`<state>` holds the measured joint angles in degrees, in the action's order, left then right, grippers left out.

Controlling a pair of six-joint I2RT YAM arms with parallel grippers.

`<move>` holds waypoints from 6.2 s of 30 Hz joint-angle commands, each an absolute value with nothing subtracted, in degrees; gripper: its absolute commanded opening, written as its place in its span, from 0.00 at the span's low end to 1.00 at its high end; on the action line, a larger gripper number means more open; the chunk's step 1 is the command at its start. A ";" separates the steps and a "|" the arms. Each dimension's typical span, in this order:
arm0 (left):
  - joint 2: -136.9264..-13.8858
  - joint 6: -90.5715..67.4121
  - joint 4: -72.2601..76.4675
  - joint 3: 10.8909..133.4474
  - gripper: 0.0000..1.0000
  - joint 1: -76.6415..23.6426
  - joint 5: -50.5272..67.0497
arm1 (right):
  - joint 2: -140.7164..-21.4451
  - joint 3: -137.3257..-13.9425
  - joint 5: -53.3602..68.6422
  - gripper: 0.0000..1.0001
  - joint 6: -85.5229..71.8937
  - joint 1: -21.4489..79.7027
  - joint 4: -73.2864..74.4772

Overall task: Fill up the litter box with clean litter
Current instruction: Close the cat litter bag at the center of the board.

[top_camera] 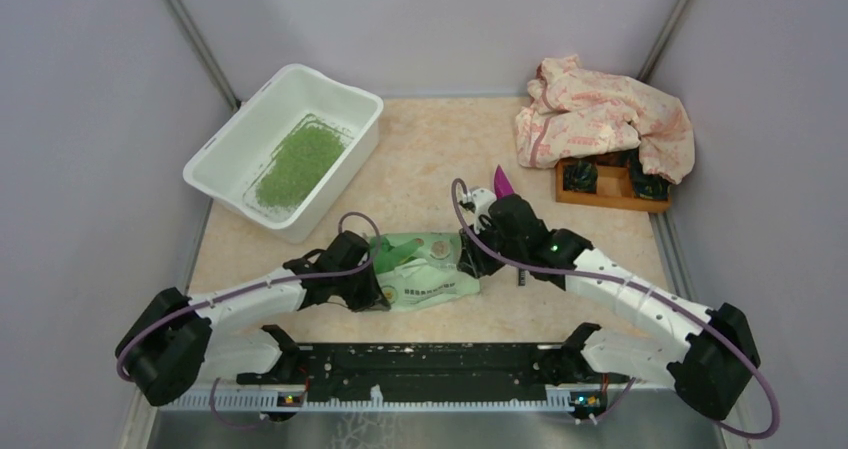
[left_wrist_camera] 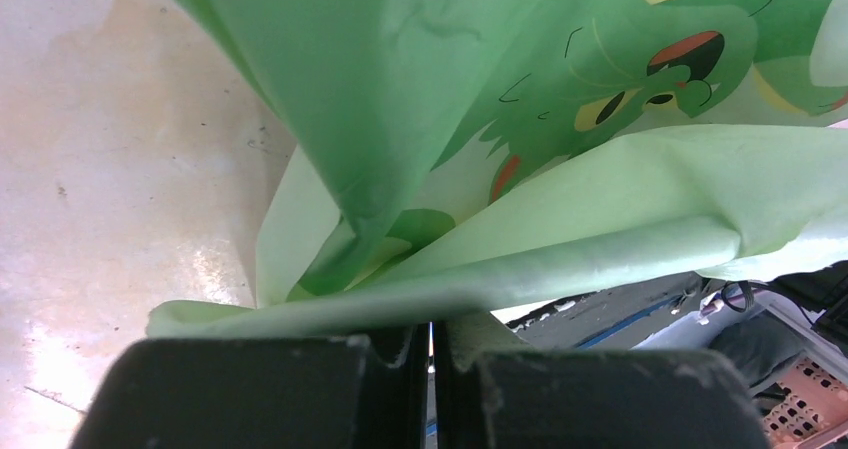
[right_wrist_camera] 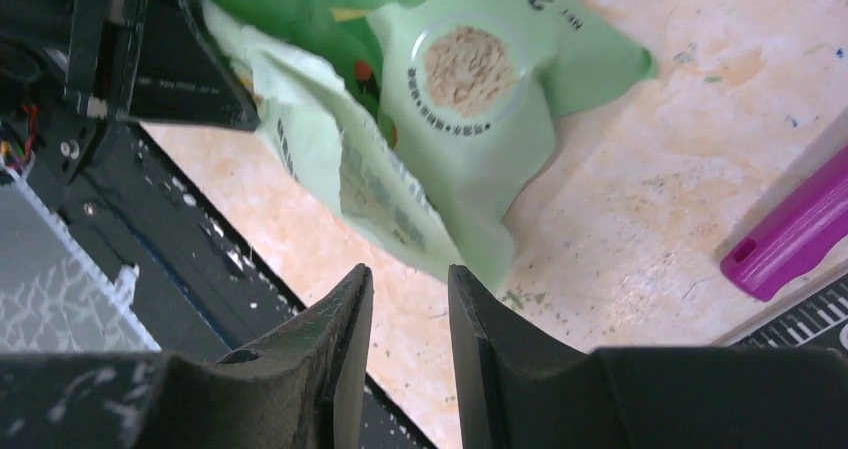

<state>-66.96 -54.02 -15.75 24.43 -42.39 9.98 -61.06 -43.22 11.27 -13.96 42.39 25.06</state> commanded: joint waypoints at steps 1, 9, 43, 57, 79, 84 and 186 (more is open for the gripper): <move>-68.52 -52.15 -13.19 24.28 0.05 -42.47 7.71 | -58.10 -41.96 7.42 0.35 -14.53 44.85 29.01; -68.12 -51.43 -14.51 23.51 0.05 -42.45 6.26 | -54.21 -41.35 6.46 0.31 -16.42 45.41 28.49; -66.02 -46.01 -17.32 23.83 0.05 -37.98 8.50 | -48.63 -17.92 20.06 0.51 -19.49 45.89 -7.18; -65.77 -45.28 -18.38 24.39 0.05 -37.54 8.54 | -62.09 -19.31 27.35 0.02 -20.59 44.33 -12.38; -68.45 -37.10 -18.22 28.70 0.04 -26.25 11.26 | -75.34 -31.74 35.56 0.00 -17.21 28.30 -3.94; -67.95 -35.86 -21.73 34.08 0.04 -25.19 12.01 | -69.80 -30.90 29.72 0.00 -15.49 28.92 -3.79; -76.37 -47.81 6.82 40.14 0.63 -46.40 17.85 | -86.85 -36.11 37.05 0.00 -21.60 17.00 -4.17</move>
<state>-75.07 -48.23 3.99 39.68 -45.63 21.04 -86.76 -35.22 39.90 -24.05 16.49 -4.54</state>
